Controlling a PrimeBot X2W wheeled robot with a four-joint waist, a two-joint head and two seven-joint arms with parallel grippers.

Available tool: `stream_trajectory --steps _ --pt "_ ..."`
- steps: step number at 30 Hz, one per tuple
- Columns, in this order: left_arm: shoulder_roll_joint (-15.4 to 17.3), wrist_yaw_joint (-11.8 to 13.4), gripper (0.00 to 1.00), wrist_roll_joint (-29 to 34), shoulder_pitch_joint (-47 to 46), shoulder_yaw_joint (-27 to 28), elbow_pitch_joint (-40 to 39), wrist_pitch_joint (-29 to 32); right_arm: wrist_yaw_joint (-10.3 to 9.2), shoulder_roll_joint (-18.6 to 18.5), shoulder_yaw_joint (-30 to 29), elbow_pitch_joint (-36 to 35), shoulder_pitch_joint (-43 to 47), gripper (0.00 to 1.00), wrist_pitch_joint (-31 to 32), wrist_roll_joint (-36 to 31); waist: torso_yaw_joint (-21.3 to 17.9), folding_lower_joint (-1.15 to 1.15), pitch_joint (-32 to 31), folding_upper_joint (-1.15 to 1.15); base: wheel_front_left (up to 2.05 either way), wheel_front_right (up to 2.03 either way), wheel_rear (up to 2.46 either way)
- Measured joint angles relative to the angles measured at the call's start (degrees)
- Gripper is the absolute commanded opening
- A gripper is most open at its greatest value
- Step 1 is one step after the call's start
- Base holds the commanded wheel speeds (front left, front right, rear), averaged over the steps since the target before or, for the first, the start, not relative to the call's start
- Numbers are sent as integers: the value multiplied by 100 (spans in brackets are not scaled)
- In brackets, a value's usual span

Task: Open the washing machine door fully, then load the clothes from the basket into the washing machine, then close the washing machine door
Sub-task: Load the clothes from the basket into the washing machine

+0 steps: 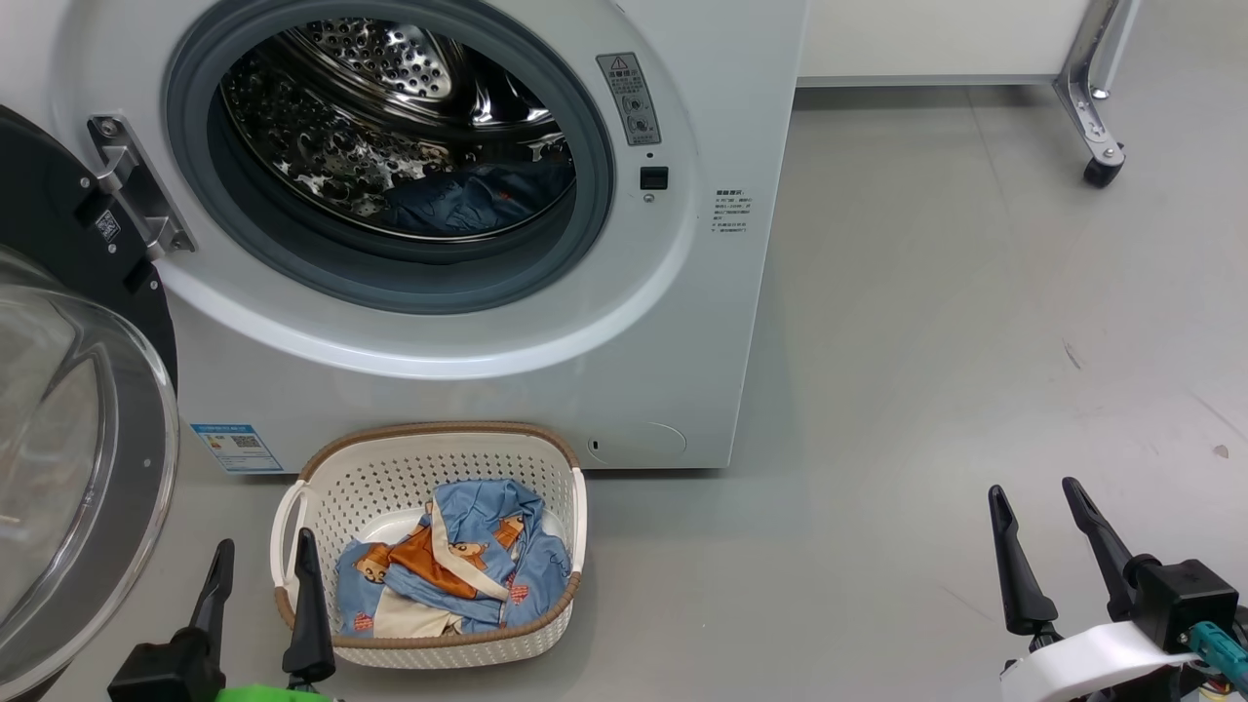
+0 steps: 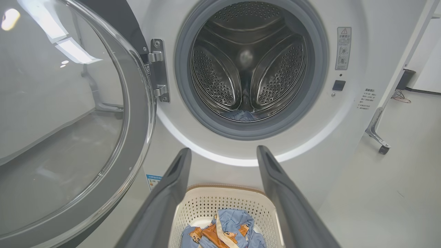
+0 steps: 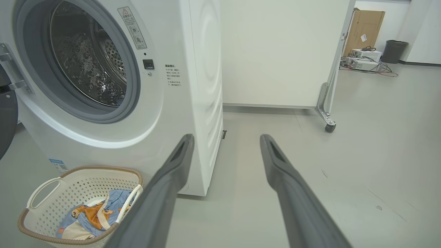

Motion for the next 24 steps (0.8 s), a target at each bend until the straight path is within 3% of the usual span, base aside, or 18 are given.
stream_trajectory --steps 24 --pt "7 153 100 -24 114 -33 -336 0 0 51 -81 59 -10 100 0 0 -58 0 243 0 0 0 0"
